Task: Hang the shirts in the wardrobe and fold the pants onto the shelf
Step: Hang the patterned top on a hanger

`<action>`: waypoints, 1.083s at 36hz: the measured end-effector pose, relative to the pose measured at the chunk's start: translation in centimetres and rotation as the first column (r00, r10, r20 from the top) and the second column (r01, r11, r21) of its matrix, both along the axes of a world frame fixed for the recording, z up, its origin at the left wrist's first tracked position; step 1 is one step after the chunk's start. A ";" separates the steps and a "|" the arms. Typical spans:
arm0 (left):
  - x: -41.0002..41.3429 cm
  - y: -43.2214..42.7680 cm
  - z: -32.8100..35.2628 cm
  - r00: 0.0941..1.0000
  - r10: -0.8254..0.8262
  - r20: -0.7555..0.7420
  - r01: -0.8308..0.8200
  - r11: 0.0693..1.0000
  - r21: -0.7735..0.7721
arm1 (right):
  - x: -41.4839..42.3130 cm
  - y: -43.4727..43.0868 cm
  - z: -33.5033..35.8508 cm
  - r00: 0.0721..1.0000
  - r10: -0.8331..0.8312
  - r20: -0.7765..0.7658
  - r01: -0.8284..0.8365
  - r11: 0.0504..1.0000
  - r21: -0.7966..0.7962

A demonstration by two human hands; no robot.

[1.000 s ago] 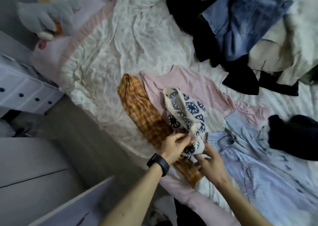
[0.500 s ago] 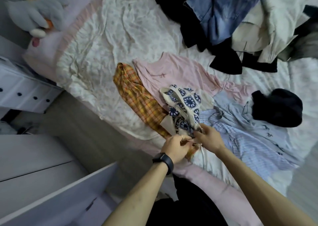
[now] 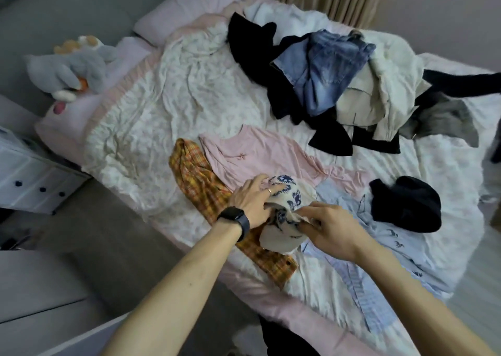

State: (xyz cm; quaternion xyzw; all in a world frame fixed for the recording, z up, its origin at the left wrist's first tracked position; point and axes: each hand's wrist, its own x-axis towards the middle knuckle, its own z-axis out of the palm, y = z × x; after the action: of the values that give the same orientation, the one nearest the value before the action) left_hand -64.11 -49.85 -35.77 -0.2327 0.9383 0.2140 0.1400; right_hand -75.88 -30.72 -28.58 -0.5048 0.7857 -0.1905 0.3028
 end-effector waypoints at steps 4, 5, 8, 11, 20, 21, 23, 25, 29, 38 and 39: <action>-0.5 0.6 0.1 1.000 -0.006 -0.004 0.006 1.000 0.002 | -1.6 0.3 1.8 1.000 0.021 0.019 -0.020 0.999 -0.037; -0.4 0.5 0.3 0.999 0.006 -0.031 -0.006 1.000 -0.003 | -2.2 0.4 2.2 1.000 0.008 0.013 -0.007 0.999 -0.044; 0.8 -0.4 1.7 0.989 0.089 -0.118 -0.096 0.994 -0.054 | -3.7 -0.1 3.0 0.999 -0.052 -0.005 0.052 0.994 -0.091; 3.7 -2.0 3.0 0.974 0.198 -0.111 -0.215 0.962 -0.169 | -4.9 -1.6 3.8 0.996 -0.082 -0.023 0.078 0.988 -0.135; 17.0 -2.9 9.9 0.782 0.603 -0.154 -0.616 0.786 -0.048 | -0.8 -9.7 7.5 0.989 -0.050 -0.141 0.005 0.953 -0.304; 18.8 -2.3 11.1 0.785 0.598 -0.159 -0.615 0.783 -0.094 | 0.3 -10.3 8.1 0.988 -0.029 -0.150 -0.021 0.947 -0.321; 21.4 -1.1 13.0 0.777 0.601 -0.188 -0.627 0.763 -0.155 | 2.0 -11.2 9.2 0.989 -0.012 -0.151 -0.042 0.936 -0.349; 23.9 0.6 15.2 0.719 0.651 -0.243 -0.691 0.705 -0.157 | 4.0 -11.9 10.7 0.988 0.001 -0.157 -0.063 0.920 -0.387; 29.9 4.8 20.0 0.616 0.683 -0.393 -0.777 0.608 -0.163 | 9.3 -12.2 14.1 0.988 0.023 -0.150 -0.091 0.882 -0.463; 44.2 15.0 24.6 0.414 0.731 -0.543 -0.907 0.384 -0.175 | 23.6 -10.2 18.3 0.906 0.234 -0.354 -0.398 0.756 -0.520; 45.4 16.0 24.5 0.404 0.741 -0.536 -0.913 0.359 -0.193 | 24.6 -9.9 18.4 0.892 0.249 -0.378 -0.425 0.750 -0.507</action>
State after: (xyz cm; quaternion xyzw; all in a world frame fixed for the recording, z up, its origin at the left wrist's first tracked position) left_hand -18.69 -33.83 -11.28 -0.6640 0.7106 0.0646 -0.2233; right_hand -51.33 -40.67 -10.14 -0.7290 0.6203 -0.2856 0.0478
